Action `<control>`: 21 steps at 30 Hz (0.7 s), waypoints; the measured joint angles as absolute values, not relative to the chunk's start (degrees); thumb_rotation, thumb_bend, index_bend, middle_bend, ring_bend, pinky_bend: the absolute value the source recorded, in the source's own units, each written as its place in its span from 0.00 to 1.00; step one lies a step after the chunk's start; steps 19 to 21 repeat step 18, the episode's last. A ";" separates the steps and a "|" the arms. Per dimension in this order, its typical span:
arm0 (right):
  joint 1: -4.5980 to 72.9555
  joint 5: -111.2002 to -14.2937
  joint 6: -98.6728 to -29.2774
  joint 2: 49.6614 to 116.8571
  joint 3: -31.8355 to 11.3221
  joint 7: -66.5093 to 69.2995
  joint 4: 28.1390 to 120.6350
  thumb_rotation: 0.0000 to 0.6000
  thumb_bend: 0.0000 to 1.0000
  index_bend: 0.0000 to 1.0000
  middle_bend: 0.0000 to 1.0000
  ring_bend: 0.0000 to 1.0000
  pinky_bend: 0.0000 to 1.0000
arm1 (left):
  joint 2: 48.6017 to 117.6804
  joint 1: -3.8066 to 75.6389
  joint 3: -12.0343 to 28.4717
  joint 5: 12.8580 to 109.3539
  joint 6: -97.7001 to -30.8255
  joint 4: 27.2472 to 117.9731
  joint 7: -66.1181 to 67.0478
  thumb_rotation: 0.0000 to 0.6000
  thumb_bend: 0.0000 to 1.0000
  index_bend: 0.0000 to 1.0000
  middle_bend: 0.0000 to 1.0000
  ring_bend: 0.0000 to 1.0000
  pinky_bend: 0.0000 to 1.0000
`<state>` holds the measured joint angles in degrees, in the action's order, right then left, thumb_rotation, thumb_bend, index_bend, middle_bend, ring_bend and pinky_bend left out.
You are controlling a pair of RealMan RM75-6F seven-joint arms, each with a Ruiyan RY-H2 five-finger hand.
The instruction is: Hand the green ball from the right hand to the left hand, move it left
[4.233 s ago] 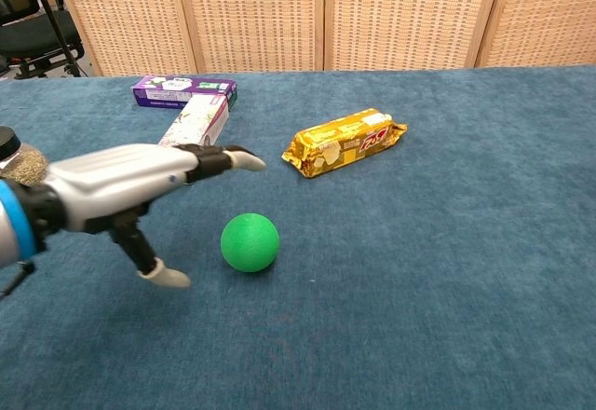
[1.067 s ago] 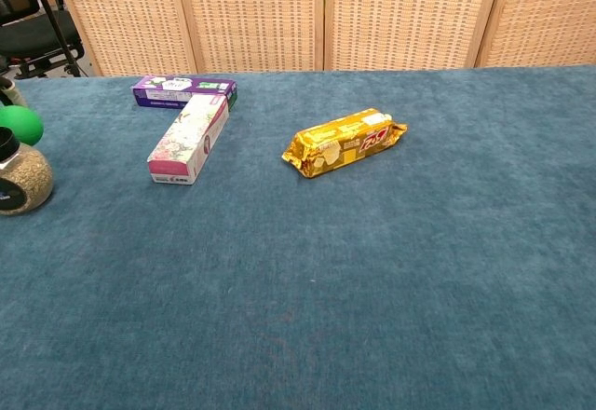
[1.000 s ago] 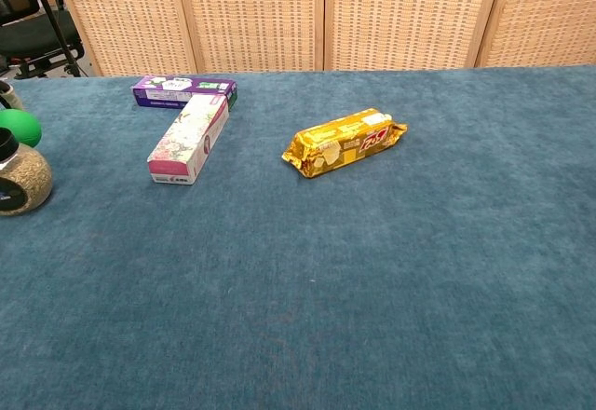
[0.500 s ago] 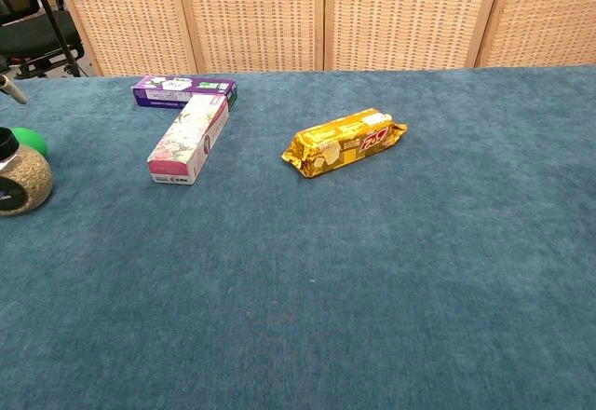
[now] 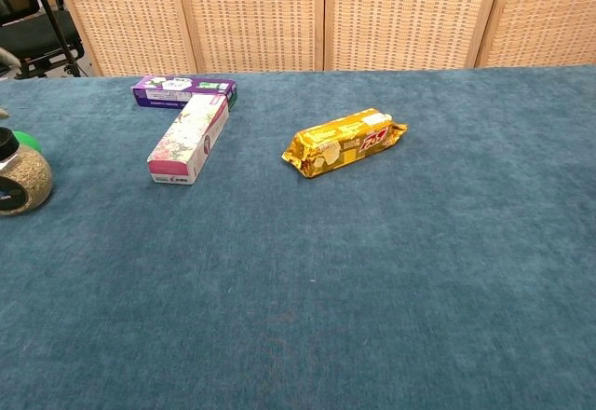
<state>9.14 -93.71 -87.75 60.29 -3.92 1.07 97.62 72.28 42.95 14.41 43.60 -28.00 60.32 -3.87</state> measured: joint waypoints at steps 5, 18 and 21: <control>8.77 -94.57 -88.94 60.17 -3.95 1.82 97.65 1.00 0.00 0.00 0.00 0.00 0.00 | 66.68 36.94 17.10 53.42 -37.53 69.53 -12.07 1.00 0.00 0.00 0.00 0.00 0.00; 7.80 -95.97 -91.75 60.12 -4.21 2.34 97.43 1.00 0.00 0.00 0.00 0.00 0.00 | 57.31 15.03 12.56 76.20 -69.88 87.38 -25.41 1.00 0.00 0.00 0.00 0.00 0.00; 7.80 -95.97 -91.75 60.12 -4.21 2.34 97.43 1.00 0.00 0.00 0.00 0.00 0.00 | 57.31 15.03 12.56 76.20 -69.88 87.38 -25.41 1.00 0.00 0.00 0.00 0.00 0.00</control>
